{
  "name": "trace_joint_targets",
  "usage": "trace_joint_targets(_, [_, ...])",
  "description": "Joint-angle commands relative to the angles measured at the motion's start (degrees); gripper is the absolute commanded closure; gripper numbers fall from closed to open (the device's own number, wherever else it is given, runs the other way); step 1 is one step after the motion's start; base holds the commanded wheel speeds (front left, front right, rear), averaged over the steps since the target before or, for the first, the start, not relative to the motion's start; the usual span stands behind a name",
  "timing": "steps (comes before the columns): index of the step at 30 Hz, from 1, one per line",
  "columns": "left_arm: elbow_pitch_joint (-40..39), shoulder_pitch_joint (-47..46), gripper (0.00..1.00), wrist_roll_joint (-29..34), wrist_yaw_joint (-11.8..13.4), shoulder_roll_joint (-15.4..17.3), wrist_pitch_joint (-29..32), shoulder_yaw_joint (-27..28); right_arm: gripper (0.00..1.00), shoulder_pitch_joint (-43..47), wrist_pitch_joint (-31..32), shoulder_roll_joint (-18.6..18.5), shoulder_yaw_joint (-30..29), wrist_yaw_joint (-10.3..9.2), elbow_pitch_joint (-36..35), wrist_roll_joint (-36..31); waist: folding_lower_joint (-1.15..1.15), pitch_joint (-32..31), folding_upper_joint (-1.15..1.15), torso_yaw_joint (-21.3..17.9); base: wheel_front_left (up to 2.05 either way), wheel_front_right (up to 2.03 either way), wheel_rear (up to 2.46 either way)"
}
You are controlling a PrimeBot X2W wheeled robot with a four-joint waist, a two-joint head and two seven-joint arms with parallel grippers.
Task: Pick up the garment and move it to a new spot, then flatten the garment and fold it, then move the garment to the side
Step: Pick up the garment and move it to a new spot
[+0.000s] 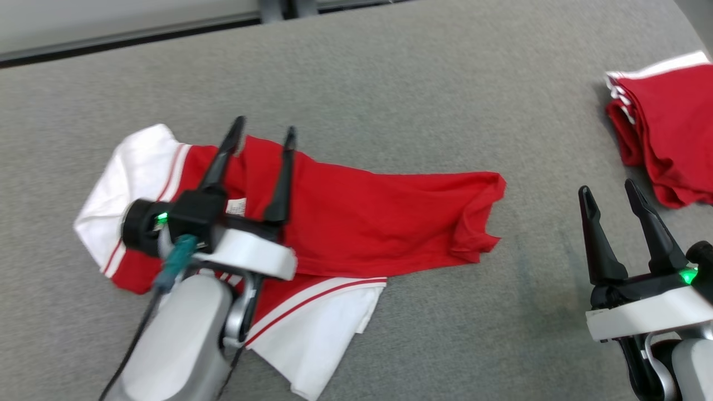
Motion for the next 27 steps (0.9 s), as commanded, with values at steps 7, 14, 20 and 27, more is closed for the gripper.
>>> trace_joint_targets(7, [-3.91,9.15,0.00,-2.32,0.94,3.60,-0.23,8.87,0.00,3.08,2.67,-0.25,-1.14,0.00,-2.22,-1.39,0.00,-6.35,0.00,6.70,0.00,0.00,0.00])
trace_joint_targets(14, [-6.59,17.89,0.00,-3.39,0.03,5.87,-0.16,14.07,0.00,6.28,4.99,-0.07,-1.72,0.00,-3.44,-2.46,0.00,-9.85,0.00,8.64,0.00,0.00,0.00])
trace_joint_targets(20, [-8.44,23.48,0.00,-3.84,-0.50,6.75,-0.07,14.00,0.00,8.77,6.25,0.11,-1.37,0.00,-3.44,-2.75,0.00,-13.36,0.00,8.66,0.00,0.00,0.00])
trace_joint_targets(27, [-11.03,28.17,0.00,-3.75,-0.34,7.45,1.77,12.54,0.00,12.14,7.65,0.62,-1.50,0.00,-3.65,-3.43,0.00,-17.84,0.00,8.96,0.00,0.00,0.00])
